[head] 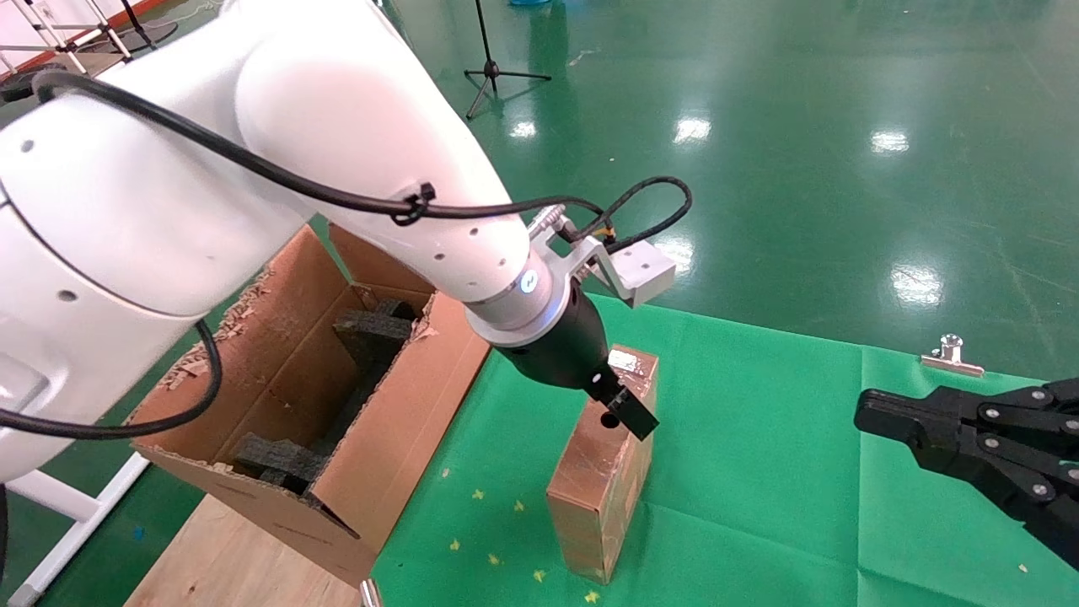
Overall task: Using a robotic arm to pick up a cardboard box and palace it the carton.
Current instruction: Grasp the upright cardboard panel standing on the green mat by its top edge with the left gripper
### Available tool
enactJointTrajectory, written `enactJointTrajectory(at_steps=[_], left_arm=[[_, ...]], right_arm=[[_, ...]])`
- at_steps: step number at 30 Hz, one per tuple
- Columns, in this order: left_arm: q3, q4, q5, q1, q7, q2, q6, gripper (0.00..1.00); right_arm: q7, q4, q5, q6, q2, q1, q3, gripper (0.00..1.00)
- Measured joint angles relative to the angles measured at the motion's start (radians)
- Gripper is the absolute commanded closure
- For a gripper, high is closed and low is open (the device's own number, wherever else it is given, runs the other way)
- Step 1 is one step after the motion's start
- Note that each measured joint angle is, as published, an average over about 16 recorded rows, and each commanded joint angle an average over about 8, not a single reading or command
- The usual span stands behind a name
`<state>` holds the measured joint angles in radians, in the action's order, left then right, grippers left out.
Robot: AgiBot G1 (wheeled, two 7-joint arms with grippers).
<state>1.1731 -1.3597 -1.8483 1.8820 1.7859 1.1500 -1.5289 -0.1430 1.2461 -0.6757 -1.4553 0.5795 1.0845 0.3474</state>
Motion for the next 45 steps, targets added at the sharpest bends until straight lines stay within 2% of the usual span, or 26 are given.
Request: enactJointTrajectory(at_steps=[12,14,16,18,20,22,23,24,26,45], left_arm=[[0.036,-0.002,0.037,-0.008,0.023,-0.009,0.013,0.0],[0.041,-0.002,0.043,-0.008,0.018,-0.011,0.013,0.0],[0.046,-0.002,0.048,-0.008,0.014,-0.014,0.013,0.0],[0.049,-0.002,0.052,-0.009,0.011,-0.015,0.015,0.15],[0.052,-0.002,0.055,-0.009,0.008,-0.017,0.016,0.4],[0.053,-0.002,0.057,-0.009,0.006,-0.018,0.016,0.65],[0.054,-0.002,0.057,-0.009,0.005,-0.019,0.016,0.78],[0.054,-0.002,0.058,-0.008,0.004,-0.019,0.017,0.9],[0.055,-0.002,0.058,-0.008,0.004,-0.019,0.017,1.0],[0.049,-0.002,0.057,-0.009,0.008,-0.019,0.017,1.0]], right_arm=[[0.0,0.0,0.0,0.0,0.0,0.0,0.0,1.0],[0.0,0.0,0.0,0.0,0.0,0.0,0.0,0.9],[0.0,0.0,0.0,0.0,0.0,0.0,0.0,0.68],[0.0,0.0,0.0,0.0,0.0,0.0,0.0,0.43],[0.0,0.0,0.0,0.0,0.0,0.0,0.0,0.18],[0.0,0.0,0.0,0.0,0.0,0.0,0.0,0.02],[0.0,0.0,0.0,0.0,0.0,0.0,0.0,0.0],[0.0,0.0,0.0,0.0,0.0,0.0,0.0,0.0],[0.0,0.0,0.0,0.0,0.0,0.0,0.0,0.0],[0.0,0.0,0.0,0.0,0.0,0.0,0.0,0.0]])
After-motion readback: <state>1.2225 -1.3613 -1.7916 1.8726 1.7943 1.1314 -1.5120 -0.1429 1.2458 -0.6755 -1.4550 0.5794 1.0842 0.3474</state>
